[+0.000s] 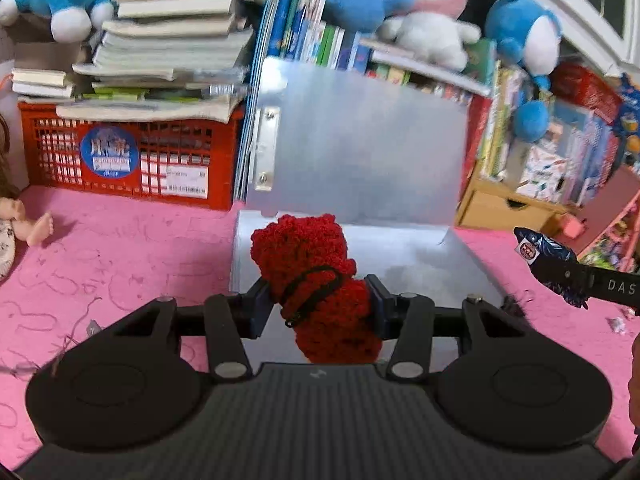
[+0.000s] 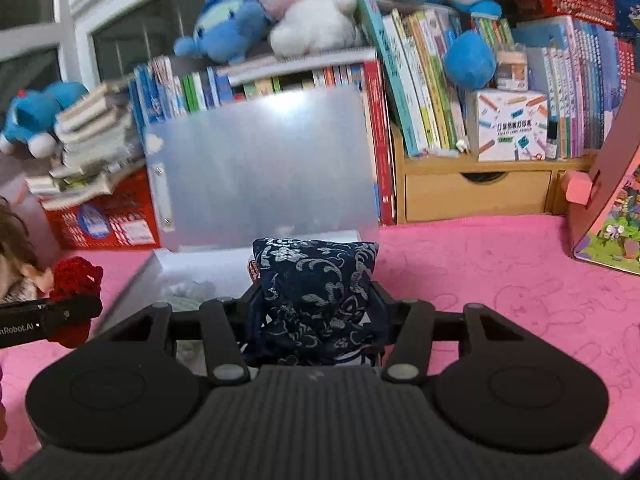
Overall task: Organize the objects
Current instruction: 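Carry the navy pouch and red knitted item toward the white box with both grippers, then open both grippers inside the box and withdraw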
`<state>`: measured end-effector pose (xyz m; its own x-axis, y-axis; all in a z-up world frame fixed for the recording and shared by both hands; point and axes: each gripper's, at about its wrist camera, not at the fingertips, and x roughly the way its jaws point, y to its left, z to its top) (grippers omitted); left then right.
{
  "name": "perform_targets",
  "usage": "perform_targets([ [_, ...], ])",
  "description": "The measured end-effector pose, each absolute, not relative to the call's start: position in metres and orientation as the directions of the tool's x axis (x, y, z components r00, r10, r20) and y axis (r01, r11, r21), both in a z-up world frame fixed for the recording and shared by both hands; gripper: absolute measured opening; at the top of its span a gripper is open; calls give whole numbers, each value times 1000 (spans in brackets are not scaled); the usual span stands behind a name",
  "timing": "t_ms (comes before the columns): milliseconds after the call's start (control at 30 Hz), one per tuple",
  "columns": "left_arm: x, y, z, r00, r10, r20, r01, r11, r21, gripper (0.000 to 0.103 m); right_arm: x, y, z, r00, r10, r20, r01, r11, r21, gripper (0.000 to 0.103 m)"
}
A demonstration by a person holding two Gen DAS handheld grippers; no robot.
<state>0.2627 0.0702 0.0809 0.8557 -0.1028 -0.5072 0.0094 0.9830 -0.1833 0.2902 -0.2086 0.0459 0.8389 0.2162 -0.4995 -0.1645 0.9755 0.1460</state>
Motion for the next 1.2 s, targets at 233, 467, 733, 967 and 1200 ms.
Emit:
perform_targets([
  [233, 295, 72, 61, 822, -79, -564, -28, 983, -180, 54, 321, -203, 31, 812, 212, -544, -144, 976, 165, 57],
  [467, 321, 74, 47, 807, -70, -587, -29, 987, -158, 54, 357, -194, 17, 801, 194, -566, -127, 980, 156, 57],
  [733, 347, 71, 35, 784, -72, -616, -10, 992, -129, 55, 389, -193, -7, 778, 188, -599, -100, 979, 176, 57],
  [967, 358, 72, 27, 768, -82, -636, -6, 991, -135, 55, 399, -186, -19, 760, 191, -622, -95, 978, 184, 58],
  [1200, 356, 72, 27, 772, -69, -632, -22, 991, -135, 67, 392, -186, -16, 781, 209, -589, -80, 968, 237, 87],
])
